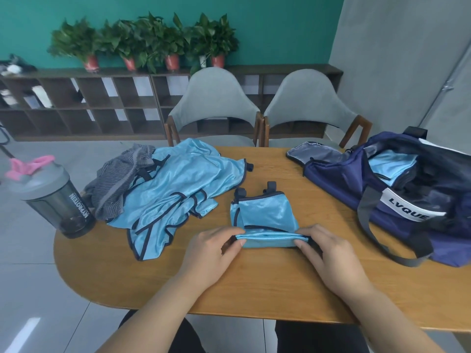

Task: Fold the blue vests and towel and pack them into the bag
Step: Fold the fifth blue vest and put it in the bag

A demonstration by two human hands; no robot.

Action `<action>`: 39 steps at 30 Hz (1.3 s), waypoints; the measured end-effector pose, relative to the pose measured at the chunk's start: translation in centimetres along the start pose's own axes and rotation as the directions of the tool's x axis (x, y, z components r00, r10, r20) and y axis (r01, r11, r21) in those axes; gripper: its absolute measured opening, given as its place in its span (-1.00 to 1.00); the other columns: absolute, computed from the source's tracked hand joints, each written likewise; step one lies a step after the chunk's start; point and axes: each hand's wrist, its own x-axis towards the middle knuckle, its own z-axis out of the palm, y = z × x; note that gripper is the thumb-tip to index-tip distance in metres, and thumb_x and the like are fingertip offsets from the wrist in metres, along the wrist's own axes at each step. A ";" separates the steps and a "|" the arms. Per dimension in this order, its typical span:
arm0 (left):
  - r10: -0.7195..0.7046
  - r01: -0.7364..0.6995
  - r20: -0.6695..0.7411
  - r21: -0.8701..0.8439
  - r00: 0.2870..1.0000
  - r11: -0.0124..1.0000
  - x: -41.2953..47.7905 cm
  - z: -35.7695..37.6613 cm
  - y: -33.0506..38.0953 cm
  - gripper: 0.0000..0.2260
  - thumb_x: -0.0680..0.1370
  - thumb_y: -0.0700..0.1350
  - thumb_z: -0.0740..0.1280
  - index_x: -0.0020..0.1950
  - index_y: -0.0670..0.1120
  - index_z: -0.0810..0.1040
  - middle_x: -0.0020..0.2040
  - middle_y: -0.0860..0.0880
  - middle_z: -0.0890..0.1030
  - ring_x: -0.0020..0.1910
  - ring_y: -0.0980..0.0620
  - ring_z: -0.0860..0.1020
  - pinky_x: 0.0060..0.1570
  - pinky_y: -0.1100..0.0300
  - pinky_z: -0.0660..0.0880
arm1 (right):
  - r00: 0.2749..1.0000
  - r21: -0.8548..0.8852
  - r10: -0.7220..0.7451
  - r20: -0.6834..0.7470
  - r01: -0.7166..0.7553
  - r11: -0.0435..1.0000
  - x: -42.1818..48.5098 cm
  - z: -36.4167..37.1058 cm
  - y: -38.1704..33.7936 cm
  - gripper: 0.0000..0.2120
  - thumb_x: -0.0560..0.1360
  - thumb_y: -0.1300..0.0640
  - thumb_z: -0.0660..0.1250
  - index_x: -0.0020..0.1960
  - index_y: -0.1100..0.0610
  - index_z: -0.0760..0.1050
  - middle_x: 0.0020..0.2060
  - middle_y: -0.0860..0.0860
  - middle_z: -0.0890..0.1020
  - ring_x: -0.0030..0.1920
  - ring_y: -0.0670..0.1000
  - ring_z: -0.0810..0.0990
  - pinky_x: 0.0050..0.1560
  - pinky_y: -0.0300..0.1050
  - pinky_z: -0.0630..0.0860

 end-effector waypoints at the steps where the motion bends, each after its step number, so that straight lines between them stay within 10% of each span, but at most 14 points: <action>1: -0.048 0.047 -0.002 -0.063 0.999 0.997 -0.1 -0.1 0.4 -0.80 0.62 0.06 0.46 0.22 0.09 0.71 -0.06 0.23 0.69 -0.13 0.18 0.64 -0.12 0.20 0.60 | 1.000 0.011 0.008 -0.016 -0.007 1.000 0.0 -0.3 -0.2 -0.81 0.68 -0.08 0.31 0.21 -0.06 0.60 0.07 -0.29 0.61 0.05 -0.26 0.61 0.07 -0.18 0.56; 9: -0.371 0.379 0.095 -0.360 0.924 0.853 3.5 -1.0 2.8 -0.89 0.65 -0.02 0.41 0.14 0.16 0.68 -0.40 0.18 0.45 -0.37 0.19 0.42 -0.27 0.37 0.37 | 0.961 0.183 0.274 0.033 -0.276 0.944 4.8 -1.6 -1.4 -0.80 0.62 -0.10 0.38 0.24 -0.22 0.56 -0.25 0.04 0.61 -0.19 0.05 0.64 -0.06 0.03 0.60; 15: -0.547 0.583 0.204 -0.223 0.812 0.781 5.8 0.0 0.8 -0.90 0.66 0.04 0.38 0.15 0.18 0.65 0.01 -0.01 0.67 -0.02 0.04 0.64 0.09 0.04 0.62 | 0.931 0.007 0.323 0.171 -0.329 0.944 9.6 1.0 0.3 -0.91 0.61 -0.04 0.40 -0.04 -0.22 0.61 -0.09 -0.19 0.66 -0.18 -0.20 0.57 -0.22 -0.26 0.42; 28: -0.467 0.477 0.206 0.001 0.860 0.879 5.6 0.3 1.3 -0.85 0.69 0.05 0.31 0.24 0.16 0.57 0.14 0.17 0.57 0.13 0.15 0.55 0.11 0.16 0.52 | 0.965 -0.135 0.201 0.167 -0.180 0.974 7.3 3.2 1.0 -0.91 0.64 0.08 0.28 -0.03 -0.07 0.51 -0.05 -0.17 0.48 -0.14 -0.10 0.53 -0.13 -0.10 0.54; 33: -0.420 0.395 0.255 0.144 0.871 0.907 6.9 0.9 1.4 -0.66 0.71 -0.06 0.23 0.43 0.24 0.55 0.00 0.16 0.64 -0.43 0.19 0.46 -0.33 0.24 0.44 | 0.915 -0.270 0.305 0.264 -0.233 0.934 9.1 3.2 0.7 -0.81 0.68 0.04 0.12 -0.04 -0.08 0.45 -0.05 -0.11 0.53 0.03 0.03 0.46 0.01 0.03 0.51; 39: -0.336 0.264 0.112 0.409 0.935 0.873 7.7 1.5 1.9 -0.68 0.66 -0.09 0.32 0.38 0.18 0.61 0.19 0.03 0.50 0.12 -0.01 0.50 0.15 0.02 0.51 | 0.898 -0.528 0.365 0.244 -0.193 0.827 9.4 4.4 -0.4 -0.80 0.63 0.16 0.22 0.23 -0.04 0.40 0.10 -0.04 0.51 0.16 0.08 0.46 0.11 -0.01 0.46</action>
